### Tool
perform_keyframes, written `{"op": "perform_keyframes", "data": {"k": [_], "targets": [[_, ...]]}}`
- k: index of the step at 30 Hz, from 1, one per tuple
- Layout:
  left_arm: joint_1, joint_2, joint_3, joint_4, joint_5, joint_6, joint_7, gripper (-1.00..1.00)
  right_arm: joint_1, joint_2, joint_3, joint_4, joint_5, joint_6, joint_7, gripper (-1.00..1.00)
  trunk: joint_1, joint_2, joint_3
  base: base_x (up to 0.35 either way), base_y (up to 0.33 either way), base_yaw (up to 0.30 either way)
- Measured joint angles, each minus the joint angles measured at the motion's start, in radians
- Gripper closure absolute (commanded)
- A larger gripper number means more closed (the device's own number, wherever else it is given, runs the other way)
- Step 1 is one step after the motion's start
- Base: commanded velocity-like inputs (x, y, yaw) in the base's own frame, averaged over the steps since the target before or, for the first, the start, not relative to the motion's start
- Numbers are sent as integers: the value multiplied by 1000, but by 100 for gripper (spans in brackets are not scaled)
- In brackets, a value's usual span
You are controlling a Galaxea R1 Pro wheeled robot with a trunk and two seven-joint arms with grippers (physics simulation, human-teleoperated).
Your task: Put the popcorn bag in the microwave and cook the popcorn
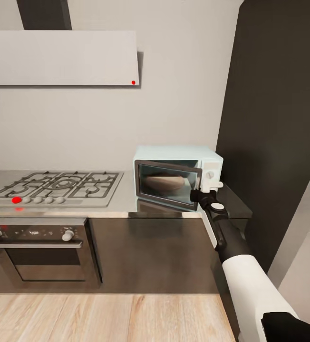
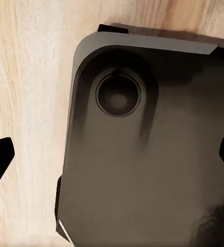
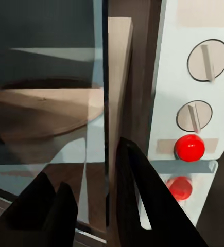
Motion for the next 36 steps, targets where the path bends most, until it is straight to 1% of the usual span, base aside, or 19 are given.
{"op": "perform_keyframes", "data": {"k": [5,6,8,9,12,19,20,22,24,25,26,30,33,36], "targets": [[0,0,0,0,0,0,0,-100,0,-1,4,0,0,1,-3,100,0,0,0,-2,0,0],[0,0,0,0,0,0,0,-100,0,-1,5,0,0,1,-5,-100,0,0,0,0,0,0],[0,0,0,0,0,0,0,-100,0,-1,-5,-2,-3,0,-73,-100,0,0,0,0,0,0],[0,0,0,0,0,0,0,-100,-1,-1,-24,-3,9,1,-80,-100,0,0,0,0,0,0],[0,0,0,0,0,0,0,-100,-1,-1,-26,-6,15,10,-82,-100,0,0,0,0,0,0],[0,0,0,0,0,0,0,-100,-1,-6,-22,-20,16,107,-77,-100,0,0,0,0,0,0],[0,0,0,0,0,0,0,-100,-1,-7,-10,-20,16,123,-74,-100,0,0,0,0,0,0],[0,0,0,0,0,0,0,-100,-1,-9,41,-20,16,138,-57,-100,0,0,0,0,0,0],[0,0,0,0,0,0,0,-100,-1,-13,66,-20,18,149,-51,-100,0,0,0,0,0,0],[0,0,0,0,0,0,0,-100,-1,-22,72,-19,20,161,-49,-100,0,0,0,0,0,0],[0,0,0,0,0,0,0,-100,-1,-28,74,-19,21,166,-49,-100,0,0,0,0,0,0],[0,0,0,0,0,0,0,-100,-1,-67,75,-20,24,174,-49,-100,0,0,0,0,0,0],[1,0,0,0,0,0,0,-100,-1,-74,72,-20,20,173,-52,-100,0,0,0,0,0,0],[1,0,0,0,0,0,0,-100,-1,-75,63,-29,18,172,-57,-100,0,0,0,0,0,0]]}}
